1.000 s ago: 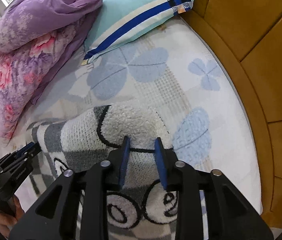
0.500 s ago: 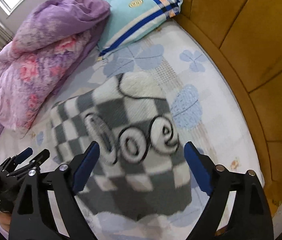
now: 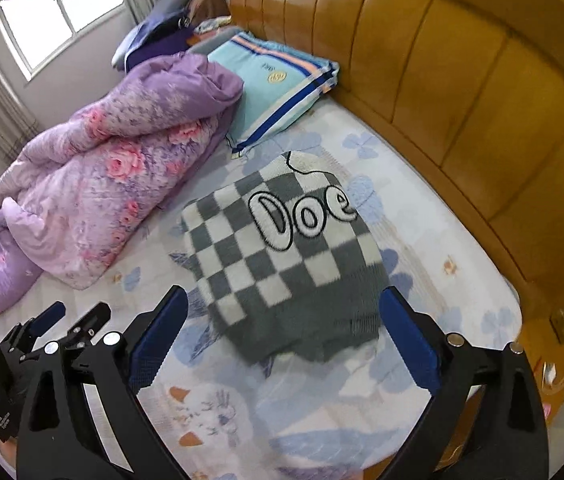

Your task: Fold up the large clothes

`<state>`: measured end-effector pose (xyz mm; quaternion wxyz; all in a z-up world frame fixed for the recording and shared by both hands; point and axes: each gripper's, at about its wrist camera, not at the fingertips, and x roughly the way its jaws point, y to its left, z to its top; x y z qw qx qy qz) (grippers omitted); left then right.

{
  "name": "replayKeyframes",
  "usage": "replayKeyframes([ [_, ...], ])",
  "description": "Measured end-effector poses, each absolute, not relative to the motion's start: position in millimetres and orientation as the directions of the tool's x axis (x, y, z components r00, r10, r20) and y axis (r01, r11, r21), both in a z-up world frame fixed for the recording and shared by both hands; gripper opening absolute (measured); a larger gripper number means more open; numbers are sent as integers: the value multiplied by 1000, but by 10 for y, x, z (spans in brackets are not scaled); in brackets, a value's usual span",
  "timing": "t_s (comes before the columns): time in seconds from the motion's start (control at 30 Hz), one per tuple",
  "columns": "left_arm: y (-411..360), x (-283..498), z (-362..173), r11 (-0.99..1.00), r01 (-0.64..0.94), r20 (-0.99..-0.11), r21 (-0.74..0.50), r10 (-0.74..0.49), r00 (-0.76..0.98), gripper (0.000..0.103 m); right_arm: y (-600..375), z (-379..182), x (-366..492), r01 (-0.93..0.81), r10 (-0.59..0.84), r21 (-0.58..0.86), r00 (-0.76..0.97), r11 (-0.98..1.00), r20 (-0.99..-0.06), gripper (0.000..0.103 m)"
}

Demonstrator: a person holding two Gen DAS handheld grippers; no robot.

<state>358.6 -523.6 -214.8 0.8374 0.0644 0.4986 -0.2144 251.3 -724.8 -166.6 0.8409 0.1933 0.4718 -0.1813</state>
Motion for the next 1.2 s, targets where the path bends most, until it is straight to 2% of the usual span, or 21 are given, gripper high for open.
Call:
replayKeyframes([
  [0.07, -5077, 3411, -2018, 891, 440, -850, -115, -318, 421, 90, -7109, -1612, 2341, 509, -131, 171, 504, 844, -854, 94],
  [0.2, -4822, 3098, -1856, 878, 475, -829, -59, -308, 467, 90, -6824, -1504, 1951, 555, -166, 201, 540, 807, -825, 94],
  [0.4, -4377, 2627, -1645, 876, 473, -772, -91, -362, 522, 90, -6459, -1424, 1431, 597, -229, 252, 611, 762, -758, 94],
  [0.57, -4091, 2244, -1474, 880, 473, -739, -43, -346, 577, 90, -6116, -1347, 1063, 576, -295, 227, 670, 786, -681, 94],
  [0.8, -3633, 1753, -1238, 861, 505, -690, -60, -401, 602, 92, -5571, -1180, 553, 532, -318, 237, 747, 813, -585, 94],
  [1.2, -2819, 948, -918, 846, 534, -608, -6, -426, 669, 92, -4662, -1054, -54, 496, -345, 175, 778, 851, -526, 94],
])
